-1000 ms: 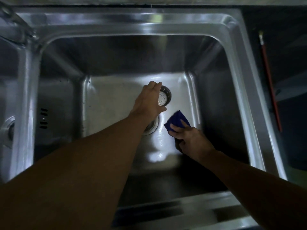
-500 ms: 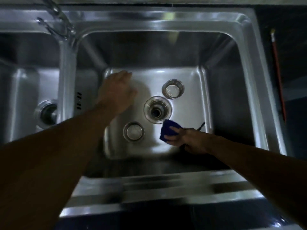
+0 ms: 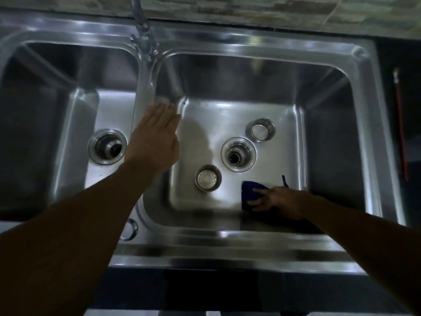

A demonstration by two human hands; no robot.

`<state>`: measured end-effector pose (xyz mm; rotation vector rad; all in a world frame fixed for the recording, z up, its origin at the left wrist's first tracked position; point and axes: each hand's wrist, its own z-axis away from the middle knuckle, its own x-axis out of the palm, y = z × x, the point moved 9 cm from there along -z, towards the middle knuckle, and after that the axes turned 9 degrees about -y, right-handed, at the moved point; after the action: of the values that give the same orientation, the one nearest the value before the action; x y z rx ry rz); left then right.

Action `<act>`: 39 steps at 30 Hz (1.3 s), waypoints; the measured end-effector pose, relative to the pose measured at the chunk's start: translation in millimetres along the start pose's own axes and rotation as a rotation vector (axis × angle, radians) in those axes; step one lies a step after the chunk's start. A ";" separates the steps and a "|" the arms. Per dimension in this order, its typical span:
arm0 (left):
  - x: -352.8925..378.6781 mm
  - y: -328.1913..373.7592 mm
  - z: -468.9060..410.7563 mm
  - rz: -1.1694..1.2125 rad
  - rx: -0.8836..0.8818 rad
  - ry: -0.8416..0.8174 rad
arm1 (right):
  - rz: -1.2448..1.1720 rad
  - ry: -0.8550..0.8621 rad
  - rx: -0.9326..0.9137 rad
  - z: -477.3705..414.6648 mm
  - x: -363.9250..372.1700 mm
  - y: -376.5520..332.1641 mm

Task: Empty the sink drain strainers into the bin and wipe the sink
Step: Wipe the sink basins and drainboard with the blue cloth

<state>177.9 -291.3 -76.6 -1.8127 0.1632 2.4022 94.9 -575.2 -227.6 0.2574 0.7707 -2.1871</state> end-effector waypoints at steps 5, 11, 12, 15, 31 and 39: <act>2.0 0.5 -2.2 -0.012 -0.005 0.016 | -0.167 0.344 0.069 -13.8 -43.4 -0.2; 11.2 1.8 -7.1 -0.205 -0.039 -0.086 | -0.256 0.437 0.073 -19.6 -53.2 -5.5; 14.4 3.8 -6.8 -0.272 -0.034 -0.111 | -0.266 0.435 0.082 -20.0 -50.3 -6.2; 28.2 7.5 -6.6 -0.413 0.004 -0.198 | -0.297 0.415 0.104 -21.2 -43.5 -8.5; 132.2 82.0 -11.4 0.197 0.110 -0.431 | -0.253 0.327 0.061 -21.7 -39.1 -6.0; 35.5 40.5 -32.5 0.114 0.127 -0.184 | -0.074 0.360 -0.131 -15.3 -56.1 -29.0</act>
<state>192.3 -335.2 -119.3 -1.5589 0.4004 2.5546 110.1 -516.7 -203.7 0.5738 1.1322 -2.1751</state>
